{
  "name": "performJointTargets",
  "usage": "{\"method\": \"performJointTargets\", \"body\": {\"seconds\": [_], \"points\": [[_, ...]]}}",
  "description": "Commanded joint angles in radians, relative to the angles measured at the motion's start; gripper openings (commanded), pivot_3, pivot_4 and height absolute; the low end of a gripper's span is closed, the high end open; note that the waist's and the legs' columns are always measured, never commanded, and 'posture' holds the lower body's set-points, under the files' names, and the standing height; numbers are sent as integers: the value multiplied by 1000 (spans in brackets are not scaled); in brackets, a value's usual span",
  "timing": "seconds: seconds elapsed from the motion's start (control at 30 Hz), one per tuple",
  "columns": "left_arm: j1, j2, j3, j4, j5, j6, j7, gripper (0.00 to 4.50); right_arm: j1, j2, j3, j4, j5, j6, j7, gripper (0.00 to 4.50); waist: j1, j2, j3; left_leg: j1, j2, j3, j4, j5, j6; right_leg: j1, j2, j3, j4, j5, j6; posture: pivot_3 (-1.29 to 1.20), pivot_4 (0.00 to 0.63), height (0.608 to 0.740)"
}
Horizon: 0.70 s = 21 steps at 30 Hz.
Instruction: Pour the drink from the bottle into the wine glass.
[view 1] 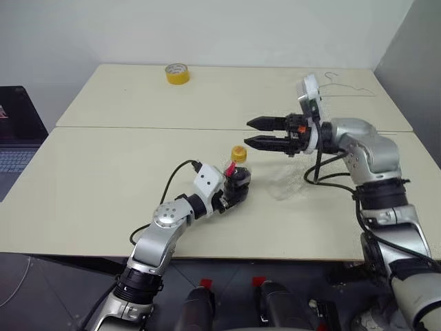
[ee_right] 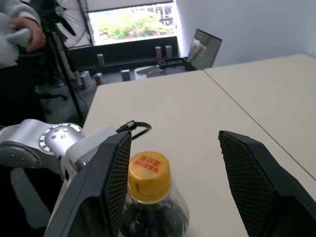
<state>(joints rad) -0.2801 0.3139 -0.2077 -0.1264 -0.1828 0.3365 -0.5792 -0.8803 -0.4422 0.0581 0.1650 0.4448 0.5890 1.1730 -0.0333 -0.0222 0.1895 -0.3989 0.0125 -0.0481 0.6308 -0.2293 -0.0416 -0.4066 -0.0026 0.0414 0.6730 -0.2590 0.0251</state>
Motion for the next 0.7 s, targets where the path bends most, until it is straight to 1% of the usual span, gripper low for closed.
{"method": "performJointTargets", "body": {"seconds": [0.03, 0.1, 0.23, 0.33, 0.47, 0.6, 0.7], "points": [[11, 6, -13, 23, 21, 5, -6, 3052, 44, -30, 20, -169, -8, 50, -64, 3075, 2, 0, 0, 0, 0, 0, 0, 0, 0, 0, 0, 0, 0, 0, 0, 0, 150, 740], [7, 7, -13, 29, 21, 3, -10, 3052, 70, -39, 44, -214, -26, 70, -99, 3075, 2, 0, 0, 0, 0, 0, 0, 0, 0, 0, 0, 0, 0, 0, 0, 0, 150, 740], [-4, 6, -19, 46, 23, -4, -19, 3052, 80, -28, 62, -239, -41, 94, -161, 3075, 2, 0, 0, 0, 0, 1, 1, 0, 0, 0, 0, 0, 0, 0, 1, 0, 150, 740], [-4, 5, -20, 51, 26, -6, -22, 3052, 94, -17, 72, -276, -31, 116, -192, 3075, 2, 0, 0, 0, -1, 0, 1, 0, 1, 0, 1, 0, 0, 0, 1, 0, 150, 740], [-4, 4, -20, 55, 29, -10, -24, 3052, 92, 6, 78, -278, -35, 121, -238, 3075, 2, 0, 0, 0, -1, 0, 1, 0, 1, 0, 1, 0, 0, 0, 1, 0, 150, 740], [-3, 4, -22, 55, 31, -12, -22, 3052, 92, 19, 81, -279, -28, 124, -252, 3075, 2, 0, 0, 0, 0, 0, 1, 0, 1, 0, 1, 0, 0, 0, 1, 0, 150, 740], [0, 4, -22, 52, 33, -12, -20, 3052, 96, 26, 82, -281, -21, 126, -257, 2467, 2, 0, 0, 0, 0, 0, 1, 0, 1, 0, 1, 0, 0, 0, 1, 0, 150, 740]]}}
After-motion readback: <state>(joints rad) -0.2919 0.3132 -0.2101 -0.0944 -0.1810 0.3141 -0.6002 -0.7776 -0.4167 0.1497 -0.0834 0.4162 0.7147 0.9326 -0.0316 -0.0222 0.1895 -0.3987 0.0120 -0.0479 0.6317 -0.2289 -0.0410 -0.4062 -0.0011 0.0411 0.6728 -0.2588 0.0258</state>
